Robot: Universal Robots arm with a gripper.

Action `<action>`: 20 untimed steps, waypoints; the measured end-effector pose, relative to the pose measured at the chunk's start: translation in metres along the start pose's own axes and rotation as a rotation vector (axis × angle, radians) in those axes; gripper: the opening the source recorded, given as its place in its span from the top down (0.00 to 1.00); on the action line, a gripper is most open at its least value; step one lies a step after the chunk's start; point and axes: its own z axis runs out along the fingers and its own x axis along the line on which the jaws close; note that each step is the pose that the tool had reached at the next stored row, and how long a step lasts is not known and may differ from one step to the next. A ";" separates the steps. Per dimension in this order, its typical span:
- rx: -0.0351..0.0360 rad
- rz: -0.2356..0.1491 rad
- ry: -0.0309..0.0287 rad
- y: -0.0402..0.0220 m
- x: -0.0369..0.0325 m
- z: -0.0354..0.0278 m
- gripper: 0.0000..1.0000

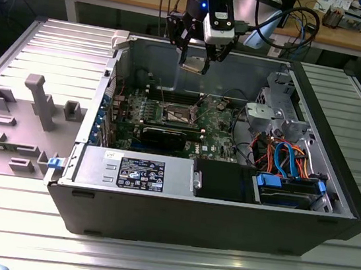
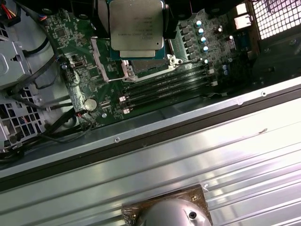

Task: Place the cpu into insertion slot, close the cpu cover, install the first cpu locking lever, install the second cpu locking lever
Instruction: 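Place the cpu into insertion slot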

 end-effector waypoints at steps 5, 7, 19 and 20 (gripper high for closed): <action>-0.0001 0.003 -0.0003 0.0000 0.0000 0.0000 0.45; -0.0001 0.005 -0.0004 0.0000 0.0000 0.0000 0.45; -0.0007 0.038 -0.0033 0.0000 0.0000 0.0000 0.45; -0.0008 0.039 -0.0034 0.0000 0.0000 0.0000 0.45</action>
